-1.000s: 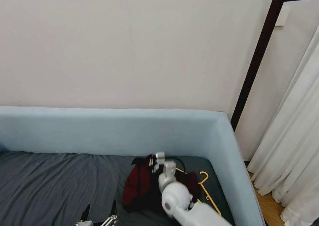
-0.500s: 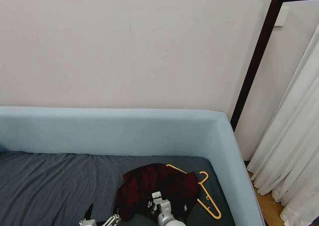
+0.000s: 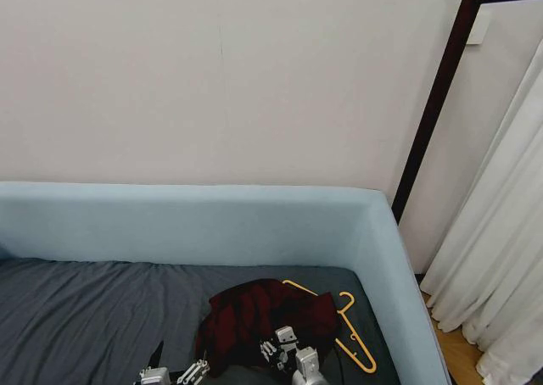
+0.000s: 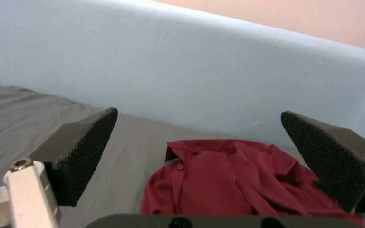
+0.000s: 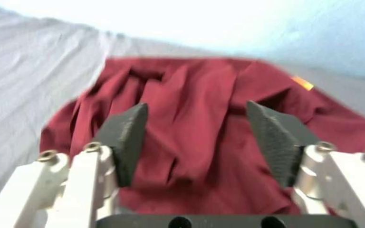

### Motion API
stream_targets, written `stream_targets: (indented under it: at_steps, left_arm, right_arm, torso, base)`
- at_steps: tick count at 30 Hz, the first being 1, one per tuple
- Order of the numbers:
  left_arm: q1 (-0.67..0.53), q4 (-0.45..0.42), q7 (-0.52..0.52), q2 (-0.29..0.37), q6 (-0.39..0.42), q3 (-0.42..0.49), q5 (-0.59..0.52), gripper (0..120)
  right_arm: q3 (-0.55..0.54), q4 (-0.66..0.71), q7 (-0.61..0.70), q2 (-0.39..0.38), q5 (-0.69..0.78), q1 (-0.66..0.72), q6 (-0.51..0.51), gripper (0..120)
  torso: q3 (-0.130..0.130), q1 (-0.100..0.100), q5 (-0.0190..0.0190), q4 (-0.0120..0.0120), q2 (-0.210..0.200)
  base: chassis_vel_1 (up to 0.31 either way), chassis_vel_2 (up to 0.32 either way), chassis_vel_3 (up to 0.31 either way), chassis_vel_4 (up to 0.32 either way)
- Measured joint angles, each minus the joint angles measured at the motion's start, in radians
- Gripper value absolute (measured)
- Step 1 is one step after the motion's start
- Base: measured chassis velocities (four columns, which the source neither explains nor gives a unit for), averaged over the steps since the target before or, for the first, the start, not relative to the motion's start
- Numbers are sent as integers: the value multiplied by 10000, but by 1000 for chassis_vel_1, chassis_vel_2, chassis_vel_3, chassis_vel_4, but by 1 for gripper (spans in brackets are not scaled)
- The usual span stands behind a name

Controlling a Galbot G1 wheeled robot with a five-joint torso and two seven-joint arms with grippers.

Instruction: Pick up the clothes from the sofa and hang them on the clothes hanger.

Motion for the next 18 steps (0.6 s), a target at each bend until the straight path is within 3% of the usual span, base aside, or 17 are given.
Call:
stream_targets:
  at_steps: [7,12,18]
  left_arm:
    - [-196,39,-23,45,52,51,-74,98]
    - [-140,39,6,81,17,65,-110,98]
    - [132,30,232,272,-449,92,-62,98]
  right_arm:
    - [1312,215,-235,-108,1224,-124,8,94]
    - [1904,-156,-990,-64,2351,23,-19,100]
    - [2398,-1542,-2869,85,3239,537,-37,100]
  torso:
    - [0,0,-1,-1,0]
    - [1,0,0,0,0]
    - [1,0,-1,-1,0]
  base:
    - [0,0,0,0]
    - [0,0,0,0]
    - [0,0,0,0]
